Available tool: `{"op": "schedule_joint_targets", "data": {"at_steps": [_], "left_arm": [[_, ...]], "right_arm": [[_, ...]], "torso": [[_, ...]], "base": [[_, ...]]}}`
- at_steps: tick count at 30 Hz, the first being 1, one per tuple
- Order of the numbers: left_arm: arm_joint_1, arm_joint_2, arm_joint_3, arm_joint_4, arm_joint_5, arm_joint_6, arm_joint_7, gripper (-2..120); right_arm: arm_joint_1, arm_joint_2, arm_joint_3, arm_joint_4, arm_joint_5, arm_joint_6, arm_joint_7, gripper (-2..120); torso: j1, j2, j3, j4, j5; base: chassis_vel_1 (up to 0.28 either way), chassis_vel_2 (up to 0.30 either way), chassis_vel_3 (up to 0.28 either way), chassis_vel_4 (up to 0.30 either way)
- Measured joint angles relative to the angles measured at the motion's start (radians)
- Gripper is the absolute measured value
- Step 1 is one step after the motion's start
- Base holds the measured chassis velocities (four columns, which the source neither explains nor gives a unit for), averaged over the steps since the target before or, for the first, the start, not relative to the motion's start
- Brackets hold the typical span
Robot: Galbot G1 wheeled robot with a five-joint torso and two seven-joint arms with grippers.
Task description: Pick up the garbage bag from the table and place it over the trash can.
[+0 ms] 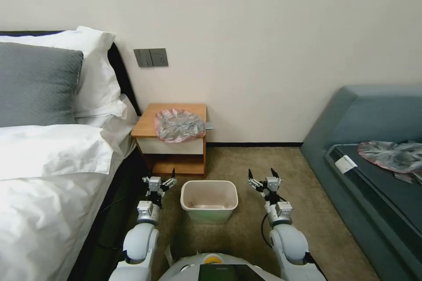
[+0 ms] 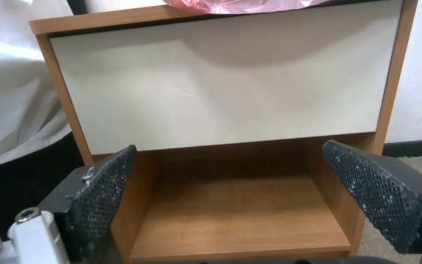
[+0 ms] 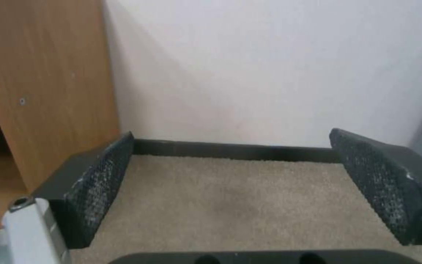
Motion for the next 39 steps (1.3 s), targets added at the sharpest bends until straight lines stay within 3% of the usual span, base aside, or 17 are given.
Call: {"op": "schedule_joint_targets", "data": {"at_steps": [39], "left_arm": [[0.000,0.000,0.000,0.000,0.000,0.000,0.000,98]], "right_arm": [[0.000,0.000,0.000,0.000,0.000,0.000,0.000,100]], "torso": [[0.000,0.000,0.000,0.0000,0.0000]], "base": [[0.000,0.000,0.000,0.000]]}}
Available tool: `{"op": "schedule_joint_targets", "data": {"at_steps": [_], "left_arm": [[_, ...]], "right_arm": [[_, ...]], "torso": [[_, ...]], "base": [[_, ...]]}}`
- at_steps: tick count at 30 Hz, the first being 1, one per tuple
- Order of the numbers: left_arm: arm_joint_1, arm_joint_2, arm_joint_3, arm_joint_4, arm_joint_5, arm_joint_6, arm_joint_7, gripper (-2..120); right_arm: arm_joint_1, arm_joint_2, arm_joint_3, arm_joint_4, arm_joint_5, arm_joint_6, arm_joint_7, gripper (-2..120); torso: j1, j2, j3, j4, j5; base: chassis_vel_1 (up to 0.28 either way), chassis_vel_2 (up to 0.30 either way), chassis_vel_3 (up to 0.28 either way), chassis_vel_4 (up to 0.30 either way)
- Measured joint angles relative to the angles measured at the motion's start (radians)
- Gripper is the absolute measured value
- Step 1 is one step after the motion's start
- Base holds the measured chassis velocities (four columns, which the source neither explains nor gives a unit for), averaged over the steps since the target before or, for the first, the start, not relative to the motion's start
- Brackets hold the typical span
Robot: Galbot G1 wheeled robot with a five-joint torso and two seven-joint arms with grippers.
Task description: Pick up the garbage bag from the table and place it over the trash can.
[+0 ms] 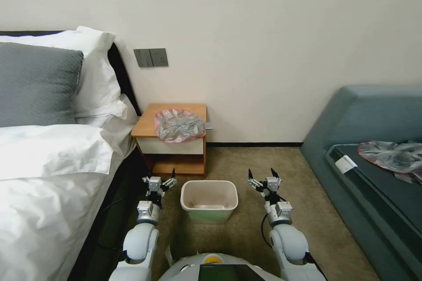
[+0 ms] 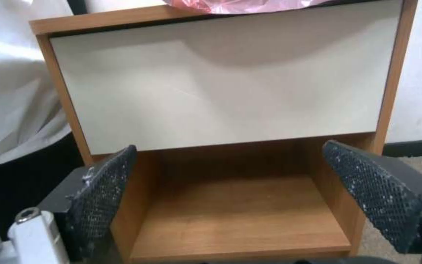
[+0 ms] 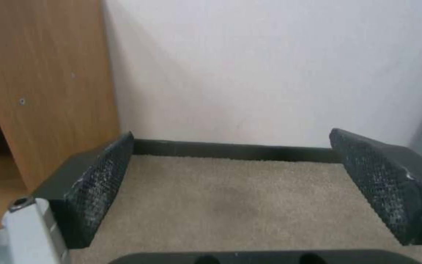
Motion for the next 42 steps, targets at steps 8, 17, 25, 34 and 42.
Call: {"op": "schedule_joint_targets", "data": {"at_steps": [8,17,25,34,42], "left_arm": [[0.013,0.046,-0.079,-0.066,-0.142,-0.028,0.000,97],[0.034,0.122,-0.208,-0.174,-0.375,-0.083,-0.001,98],[0.065,0.136,-0.138,-0.154,-0.442,-0.030,0.023,98],[0.066,0.134,-0.126,-0.150,-0.404,-0.047,0.011,98],[0.058,0.129,-0.129,-0.151,-0.388,-0.081,-0.014,98]], "right_arm": [[-0.092,0.025,-0.009,0.154,-0.064,0.078,0.010,100],[-0.175,0.040,-0.023,0.312,-0.114,0.143,0.030,100],[-0.163,0.015,-0.037,0.296,-0.099,0.159,0.058,100],[-0.055,-0.082,-0.088,0.240,0.074,0.160,0.110,100],[0.128,-0.173,-0.219,0.191,0.361,0.026,0.149,100]], "torso": [[0.000,0.000,0.000,0.0000,-0.0001],[0.000,0.000,0.000,0.0003,0.0004],[0.000,0.000,0.000,-0.0002,-0.0003],[0.000,0.000,0.000,0.0004,0.0002],[0.000,0.000,0.000,0.0001,0.0002]], "base": [[0.000,0.000,0.000,0.000],[0.000,0.000,0.000,0.000],[0.000,0.000,0.000,0.000],[0.000,0.000,0.000,0.000],[0.000,0.000,0.000,0.000]]}}
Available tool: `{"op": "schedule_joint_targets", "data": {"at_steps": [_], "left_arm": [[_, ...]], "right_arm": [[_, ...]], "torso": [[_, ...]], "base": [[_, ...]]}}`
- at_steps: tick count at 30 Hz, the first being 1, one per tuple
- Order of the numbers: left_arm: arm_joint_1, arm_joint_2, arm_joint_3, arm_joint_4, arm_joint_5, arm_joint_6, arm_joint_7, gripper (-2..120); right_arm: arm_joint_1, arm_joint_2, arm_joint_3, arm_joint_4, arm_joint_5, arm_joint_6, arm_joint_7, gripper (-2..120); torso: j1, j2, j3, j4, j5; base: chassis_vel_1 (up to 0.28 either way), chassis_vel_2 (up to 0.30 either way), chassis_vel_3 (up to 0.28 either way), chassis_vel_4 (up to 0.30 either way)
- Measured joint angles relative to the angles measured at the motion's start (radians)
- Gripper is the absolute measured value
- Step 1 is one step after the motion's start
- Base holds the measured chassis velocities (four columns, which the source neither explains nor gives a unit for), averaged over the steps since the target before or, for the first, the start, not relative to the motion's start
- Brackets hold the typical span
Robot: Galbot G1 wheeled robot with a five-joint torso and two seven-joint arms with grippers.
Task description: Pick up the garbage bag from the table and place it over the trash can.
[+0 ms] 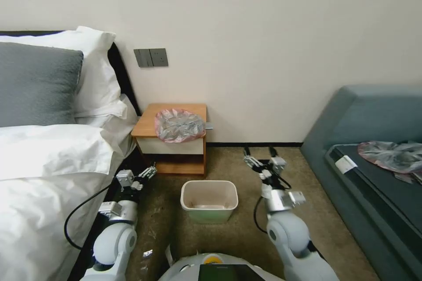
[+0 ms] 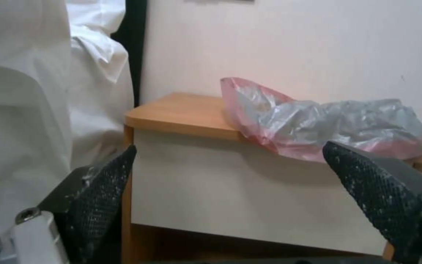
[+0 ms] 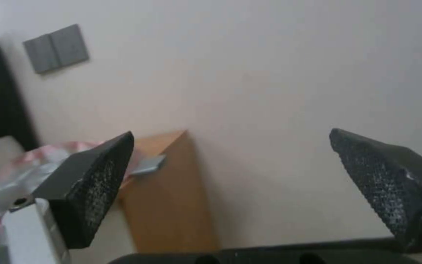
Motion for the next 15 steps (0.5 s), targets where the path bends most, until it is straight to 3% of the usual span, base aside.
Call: {"op": "schedule_joint_targets", "data": {"at_steps": [7,15], "left_arm": [[-0.015,-0.009,-0.006,0.012,0.009,-0.002,-0.005,98],[-0.037,-0.025,-0.021,0.087,0.024,-0.007,-0.005,98]], "right_arm": [[0.190,-0.028,-0.115,-0.108,0.155,-0.071,0.025,100],[0.417,-0.028,-0.197,-0.251,0.388,-0.097,0.053,100]], "torso": [[0.000,0.000,0.000,0.0000,0.0000],[0.000,0.000,0.000,-0.0001,-0.0003]], "base": [[0.000,0.000,0.000,0.000],[0.000,0.000,0.000,0.000]]}}
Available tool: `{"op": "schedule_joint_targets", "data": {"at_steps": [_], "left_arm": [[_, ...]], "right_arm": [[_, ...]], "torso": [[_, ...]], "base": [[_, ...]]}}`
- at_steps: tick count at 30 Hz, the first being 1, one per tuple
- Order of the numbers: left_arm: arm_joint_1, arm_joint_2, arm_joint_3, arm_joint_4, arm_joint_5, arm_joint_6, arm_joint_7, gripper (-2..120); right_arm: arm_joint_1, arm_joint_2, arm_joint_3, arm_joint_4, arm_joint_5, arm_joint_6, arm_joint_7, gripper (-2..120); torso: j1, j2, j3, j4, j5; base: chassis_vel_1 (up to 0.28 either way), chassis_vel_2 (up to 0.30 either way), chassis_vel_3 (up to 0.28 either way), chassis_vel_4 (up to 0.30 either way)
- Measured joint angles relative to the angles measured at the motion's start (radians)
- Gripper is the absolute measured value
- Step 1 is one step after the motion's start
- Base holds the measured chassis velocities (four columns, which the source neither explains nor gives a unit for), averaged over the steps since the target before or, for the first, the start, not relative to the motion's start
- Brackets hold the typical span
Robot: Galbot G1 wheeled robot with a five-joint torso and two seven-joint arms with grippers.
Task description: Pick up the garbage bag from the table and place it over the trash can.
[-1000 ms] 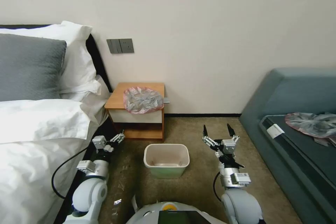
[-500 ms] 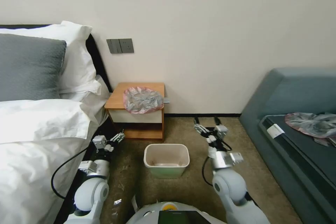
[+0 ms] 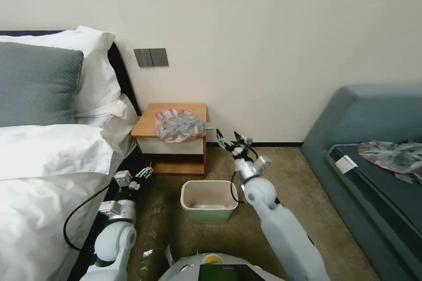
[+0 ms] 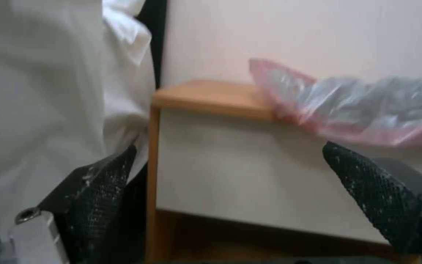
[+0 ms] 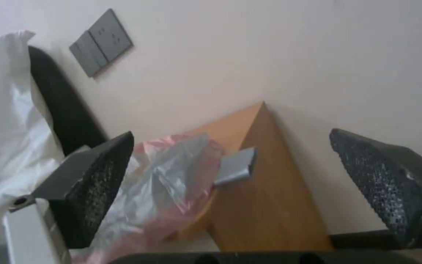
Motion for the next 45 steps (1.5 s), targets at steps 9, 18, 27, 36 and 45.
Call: {"op": "schedule_joint_targets", "data": {"at_steps": [9,18,27,36,45], "left_arm": [[-0.026,-0.011,0.004,0.048,0.001,-0.002,-0.002,98],[-0.033,-0.017,0.013,0.061,0.007,0.000,-0.004,98],[-0.023,-0.024,0.012,0.056,0.016,0.001,-0.006,98],[-0.016,-0.026,0.006,0.047,0.020,0.001,-0.010,98],[-0.015,-0.029,0.009,0.045,0.025,0.002,-0.013,98]], "right_arm": [[0.151,0.075,-0.015,-0.167,0.170,-0.003,0.021,100],[0.227,0.147,-0.013,-0.285,0.256,0.006,0.014,100],[0.247,0.189,-0.018,-0.352,0.256,0.007,0.004,100],[0.251,0.213,-0.010,-0.410,0.246,0.017,-0.017,100],[0.245,0.224,-0.012,-0.433,0.236,0.027,-0.042,87]], "torso": [[0.000,0.000,0.000,0.0000,0.0001],[0.000,0.000,0.000,0.0001,0.0000],[0.000,0.000,0.000,0.0000,0.0001],[0.000,0.000,0.000,0.0000,0.0001],[0.000,0.000,0.000,0.0001,0.0002]], "base": [[0.000,0.000,0.000,0.000],[0.000,0.000,0.000,0.000],[0.000,0.000,0.000,0.000],[0.000,0.000,0.000,0.000],[0.000,0.000,0.000,0.000]]}}
